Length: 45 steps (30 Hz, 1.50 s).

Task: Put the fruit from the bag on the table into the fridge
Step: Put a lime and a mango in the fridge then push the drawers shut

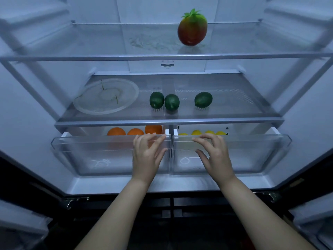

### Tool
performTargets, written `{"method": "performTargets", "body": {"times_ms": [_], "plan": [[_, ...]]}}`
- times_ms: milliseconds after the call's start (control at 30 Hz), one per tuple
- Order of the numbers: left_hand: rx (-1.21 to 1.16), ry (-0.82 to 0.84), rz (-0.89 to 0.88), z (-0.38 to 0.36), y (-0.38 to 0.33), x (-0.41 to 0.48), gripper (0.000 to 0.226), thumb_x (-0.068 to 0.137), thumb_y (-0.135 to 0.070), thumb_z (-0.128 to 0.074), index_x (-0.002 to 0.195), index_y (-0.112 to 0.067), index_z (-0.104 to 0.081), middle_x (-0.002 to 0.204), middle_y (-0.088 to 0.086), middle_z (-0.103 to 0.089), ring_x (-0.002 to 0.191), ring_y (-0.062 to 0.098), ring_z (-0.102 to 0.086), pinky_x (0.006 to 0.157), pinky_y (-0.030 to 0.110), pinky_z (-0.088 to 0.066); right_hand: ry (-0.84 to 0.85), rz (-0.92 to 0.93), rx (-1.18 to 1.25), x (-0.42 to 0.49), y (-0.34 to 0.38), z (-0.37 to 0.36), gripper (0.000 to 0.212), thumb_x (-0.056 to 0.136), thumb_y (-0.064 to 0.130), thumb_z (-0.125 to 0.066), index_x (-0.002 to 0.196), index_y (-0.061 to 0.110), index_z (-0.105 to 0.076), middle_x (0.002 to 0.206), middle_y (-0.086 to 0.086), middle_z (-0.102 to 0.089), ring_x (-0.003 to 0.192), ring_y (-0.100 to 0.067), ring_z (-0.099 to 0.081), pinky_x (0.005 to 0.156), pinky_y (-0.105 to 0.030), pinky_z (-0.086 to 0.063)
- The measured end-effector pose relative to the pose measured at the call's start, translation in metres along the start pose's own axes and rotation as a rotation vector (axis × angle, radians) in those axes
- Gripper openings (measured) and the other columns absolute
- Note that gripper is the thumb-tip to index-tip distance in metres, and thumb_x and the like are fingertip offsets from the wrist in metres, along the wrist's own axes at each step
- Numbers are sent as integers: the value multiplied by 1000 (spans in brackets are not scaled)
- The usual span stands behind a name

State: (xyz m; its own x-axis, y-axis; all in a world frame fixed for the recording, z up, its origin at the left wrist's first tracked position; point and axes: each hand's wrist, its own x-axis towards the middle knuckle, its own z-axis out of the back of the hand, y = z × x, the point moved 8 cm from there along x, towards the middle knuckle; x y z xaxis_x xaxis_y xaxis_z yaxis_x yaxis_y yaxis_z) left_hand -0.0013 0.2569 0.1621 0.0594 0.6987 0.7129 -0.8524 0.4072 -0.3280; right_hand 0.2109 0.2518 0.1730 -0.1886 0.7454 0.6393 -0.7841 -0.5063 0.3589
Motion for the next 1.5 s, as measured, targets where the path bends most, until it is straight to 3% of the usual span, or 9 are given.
{"method": "performTargets", "body": {"times_ms": [200, 333, 500, 633, 867, 1500], "plan": [[-17, 28, 13, -11, 9, 14, 35, 86, -31, -63, 120, -24, -64, 112, 9, -56, 107, 29, -52, 111, 43, -23, -1, -21, -14, 12, -7, -8, 37, 82, 6, -70, 116, 18, -64, 114, -5, -57, 104, -24, -50, 97, -21, -30], [-26, 51, 6, -15, 11, 15, 35, 87, -31, -60, 122, -23, -63, 114, 8, -55, 108, 28, -50, 106, 51, -30, 3, -53, -25, 18, -10, -13, 37, 81, 5, -70, 116, 19, -64, 114, -4, -56, 105, -24, -50, 98, -18, -29], [67, 96, -48, -16, 10, 12, 47, 87, -29, -65, 132, -20, -54, 124, 11, -50, 120, 29, -44, 111, 51, -24, 12, -67, -64, 18, -9, -17, 40, 82, 6, -69, 119, 18, -62, 120, -4, -54, 111, -25, -48, 99, -29, -36], [168, 142, -107, -14, 1, -4, 57, 91, -32, -51, 143, -15, -37, 143, 13, -30, 137, 31, -27, 116, 51, -15, -2, -91, -138, 2, 1, -17, 46, 86, 14, -64, 130, 15, -53, 131, -9, -46, 122, -28, -42, 104, -38, -35], [176, 213, 40, -14, 14, -31, 62, 80, -20, -68, 137, -18, -45, 134, 13, -37, 126, 34, -35, 105, 52, -36, 27, -192, -170, -26, 7, -33, 48, 87, 22, -58, 134, 19, -49, 132, -8, -40, 121, -27, -41, 102, -36, -36], [190, 243, 23, -26, 24, -14, 67, 74, -13, -70, 137, -20, -47, 130, 13, -40, 121, 34, -36, 102, 53, -38, 163, -249, -238, -10, -3, -51, 64, 82, 14, -63, 141, 23, -39, 139, -10, -37, 128, -31, -39, 96, -46, -43]]}}
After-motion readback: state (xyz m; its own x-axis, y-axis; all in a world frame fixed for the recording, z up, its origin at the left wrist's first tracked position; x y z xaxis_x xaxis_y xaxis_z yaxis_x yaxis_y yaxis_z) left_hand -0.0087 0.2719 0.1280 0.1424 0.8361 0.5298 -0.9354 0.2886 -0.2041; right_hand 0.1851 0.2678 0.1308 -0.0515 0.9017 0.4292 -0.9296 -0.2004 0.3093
